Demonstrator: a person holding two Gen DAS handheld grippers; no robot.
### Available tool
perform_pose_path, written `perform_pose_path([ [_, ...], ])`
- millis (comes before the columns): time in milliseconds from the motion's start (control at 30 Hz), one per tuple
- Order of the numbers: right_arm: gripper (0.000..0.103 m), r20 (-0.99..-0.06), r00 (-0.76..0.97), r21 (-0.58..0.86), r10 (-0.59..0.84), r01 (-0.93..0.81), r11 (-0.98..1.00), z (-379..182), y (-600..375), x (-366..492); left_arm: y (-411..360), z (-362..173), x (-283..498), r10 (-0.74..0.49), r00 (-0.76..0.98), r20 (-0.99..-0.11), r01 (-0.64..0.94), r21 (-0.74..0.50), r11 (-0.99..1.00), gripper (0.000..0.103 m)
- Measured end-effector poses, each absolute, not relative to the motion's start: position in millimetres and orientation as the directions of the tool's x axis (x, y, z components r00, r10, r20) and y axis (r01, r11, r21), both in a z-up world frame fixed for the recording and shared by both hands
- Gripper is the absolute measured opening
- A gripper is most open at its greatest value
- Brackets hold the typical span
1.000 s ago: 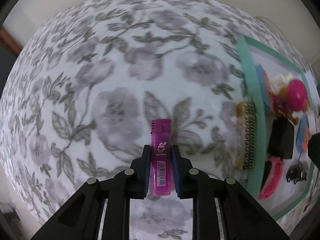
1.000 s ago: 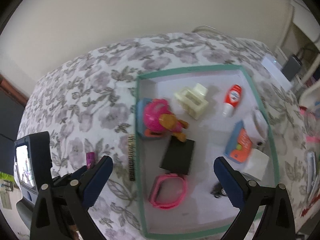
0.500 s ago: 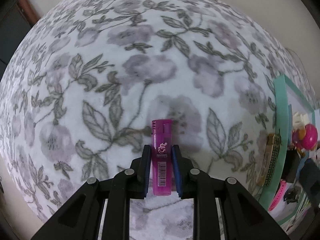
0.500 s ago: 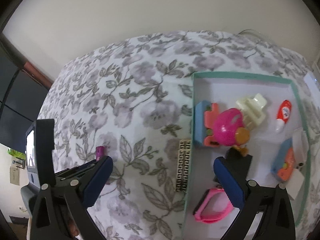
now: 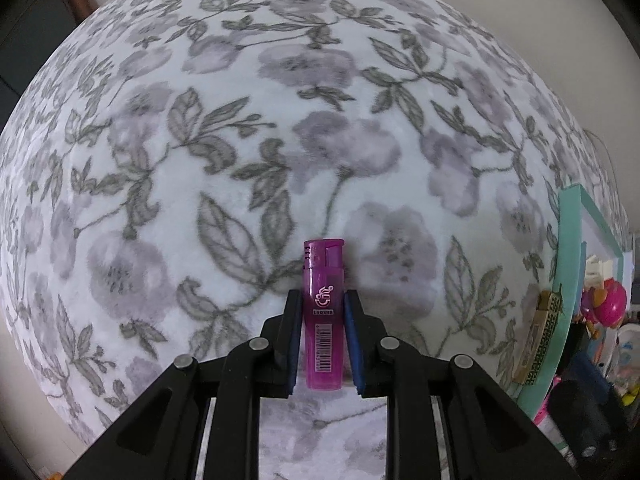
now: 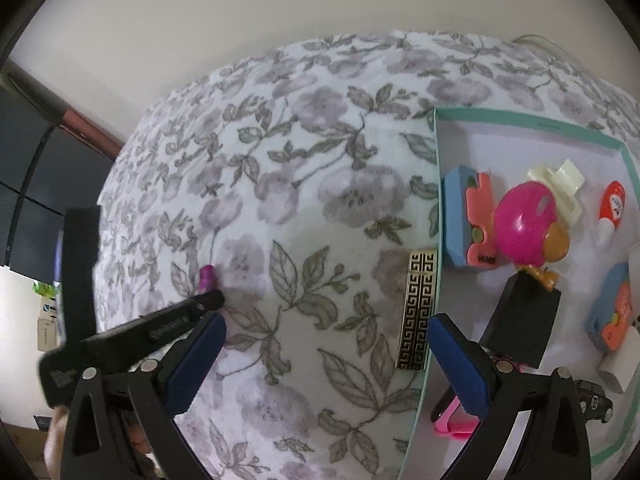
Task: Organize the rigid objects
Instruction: 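Hold the pink lighter in the left tool while the right approaches the gold patterned bar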
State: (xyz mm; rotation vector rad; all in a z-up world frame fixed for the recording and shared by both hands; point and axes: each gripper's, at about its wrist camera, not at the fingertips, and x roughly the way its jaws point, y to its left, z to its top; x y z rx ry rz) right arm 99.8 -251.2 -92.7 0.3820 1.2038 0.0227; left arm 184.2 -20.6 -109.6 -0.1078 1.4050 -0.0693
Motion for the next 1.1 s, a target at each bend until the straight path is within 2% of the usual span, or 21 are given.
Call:
perform_pose_path([
  [467, 0.101, -0.931, 0.312, 0.258, 0.190, 0.194, 0.946, -110.6, -240.3, 102.2, -25.7, -104.7, 183.7, -0.111, 0.160, -0.981, -0.028, -0.117, 0.993, 0.022],
  [867, 0.101, -0.946, 0.322, 0.135, 0.030, 0.309, 0.941, -126.7, -222.5, 113.7, -15.1, -112.1, 182.7, -0.112, 0.158, -0.981, -0.063, -0.123, 0.990, 0.022],
  [1100, 0.100, -0.945, 0.325, 0.075, -0.027, 0.299, 0.951, -129.4, -217.7, 118.0, -3.8, -114.3, 183.9, -0.125, 0.153, -0.980, -0.062, -0.136, 0.989, 0.022],
])
